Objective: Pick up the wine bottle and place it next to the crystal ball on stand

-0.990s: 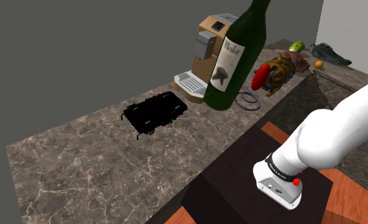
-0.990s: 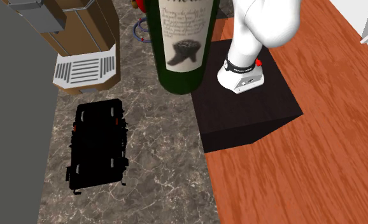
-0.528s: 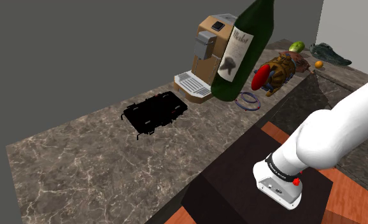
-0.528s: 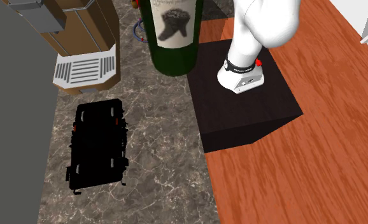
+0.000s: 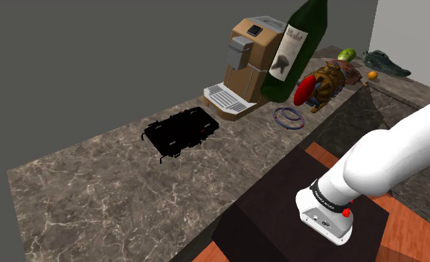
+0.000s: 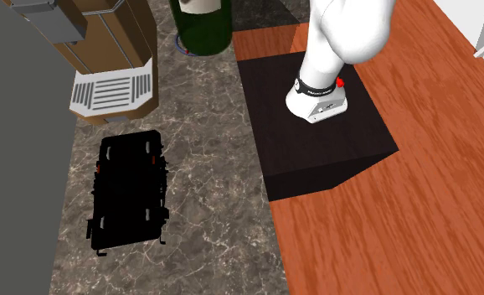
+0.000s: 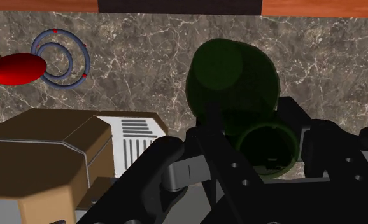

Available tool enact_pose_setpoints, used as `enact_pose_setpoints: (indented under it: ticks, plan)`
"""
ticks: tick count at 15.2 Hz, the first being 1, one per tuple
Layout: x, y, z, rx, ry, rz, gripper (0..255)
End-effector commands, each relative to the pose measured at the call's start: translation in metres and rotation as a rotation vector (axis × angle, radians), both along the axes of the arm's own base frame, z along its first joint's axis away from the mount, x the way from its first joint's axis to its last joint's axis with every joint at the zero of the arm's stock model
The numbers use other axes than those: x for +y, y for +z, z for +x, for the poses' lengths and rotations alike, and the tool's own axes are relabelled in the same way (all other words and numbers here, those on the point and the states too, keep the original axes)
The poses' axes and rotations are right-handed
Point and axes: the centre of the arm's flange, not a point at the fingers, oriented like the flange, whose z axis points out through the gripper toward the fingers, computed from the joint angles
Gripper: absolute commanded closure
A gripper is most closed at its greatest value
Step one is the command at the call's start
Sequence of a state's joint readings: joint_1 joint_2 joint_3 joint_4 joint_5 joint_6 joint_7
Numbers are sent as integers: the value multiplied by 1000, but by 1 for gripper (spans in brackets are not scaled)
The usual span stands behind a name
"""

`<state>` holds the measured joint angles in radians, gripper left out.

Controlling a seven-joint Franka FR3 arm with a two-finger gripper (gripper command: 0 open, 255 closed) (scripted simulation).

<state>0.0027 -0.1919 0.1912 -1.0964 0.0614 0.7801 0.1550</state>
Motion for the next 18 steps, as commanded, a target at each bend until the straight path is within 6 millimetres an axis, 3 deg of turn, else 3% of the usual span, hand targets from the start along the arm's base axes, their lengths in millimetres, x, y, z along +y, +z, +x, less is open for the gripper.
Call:
enact_pose_setpoints:
  ticks: [1, 18]
  plan:
    - [-29, -1, 5, 0, 2, 0, 255]
    - [-248, -14, 53, 0, 2, 0, 255]
